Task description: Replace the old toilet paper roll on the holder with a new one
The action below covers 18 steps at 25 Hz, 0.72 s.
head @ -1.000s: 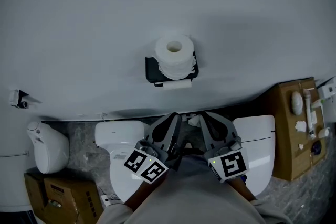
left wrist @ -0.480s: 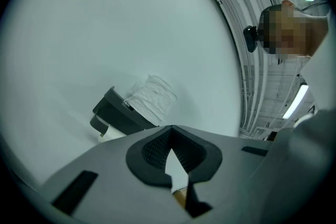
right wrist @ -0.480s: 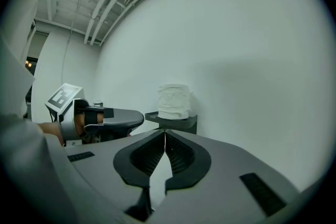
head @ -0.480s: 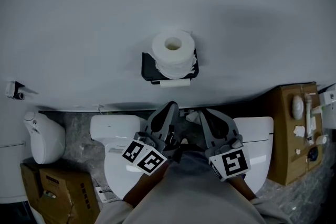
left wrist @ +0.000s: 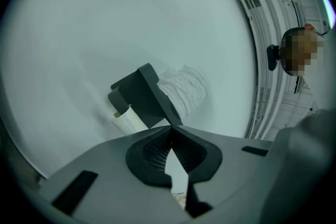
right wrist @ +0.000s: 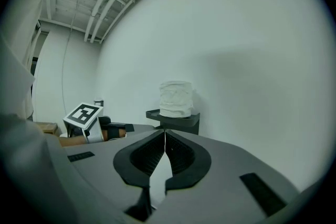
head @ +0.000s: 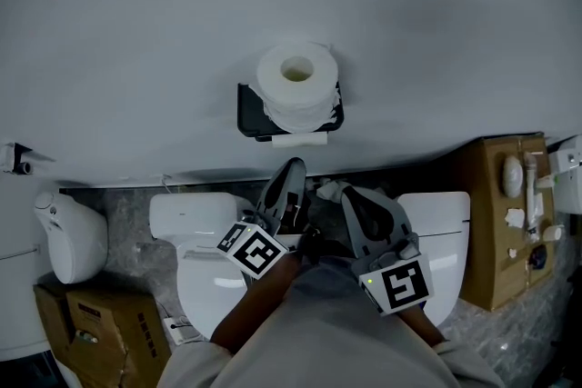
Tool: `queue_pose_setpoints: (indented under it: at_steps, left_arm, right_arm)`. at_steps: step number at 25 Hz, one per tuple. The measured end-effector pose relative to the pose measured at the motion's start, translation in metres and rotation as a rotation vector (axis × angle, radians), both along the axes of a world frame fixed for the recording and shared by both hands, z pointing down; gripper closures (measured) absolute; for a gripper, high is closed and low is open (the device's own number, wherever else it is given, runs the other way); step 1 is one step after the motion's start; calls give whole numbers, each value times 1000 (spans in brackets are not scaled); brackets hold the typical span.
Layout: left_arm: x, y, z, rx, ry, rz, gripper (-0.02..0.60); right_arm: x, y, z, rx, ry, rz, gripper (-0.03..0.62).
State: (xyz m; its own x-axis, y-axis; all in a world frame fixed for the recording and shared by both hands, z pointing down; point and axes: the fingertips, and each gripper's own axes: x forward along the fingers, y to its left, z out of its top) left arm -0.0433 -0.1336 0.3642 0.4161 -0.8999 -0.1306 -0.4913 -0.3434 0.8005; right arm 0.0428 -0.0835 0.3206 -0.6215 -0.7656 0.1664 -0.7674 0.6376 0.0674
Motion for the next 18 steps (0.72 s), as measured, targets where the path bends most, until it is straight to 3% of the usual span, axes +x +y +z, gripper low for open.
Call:
queue_pose_setpoints:
  at_steps: [10,13,18]
  left_arm:
    - [-2,-16,29,-49,219,-55,575]
    - [2,-21,32,-41,320,-54,574]
    - [4,-28,39,-49,430,-63,534]
  right_arm:
    - [6,-7,15,-42,30,8,577]
    - [7,-8,17,-48,44,11,577]
    - [12,-11,17,-44,61,22,577]
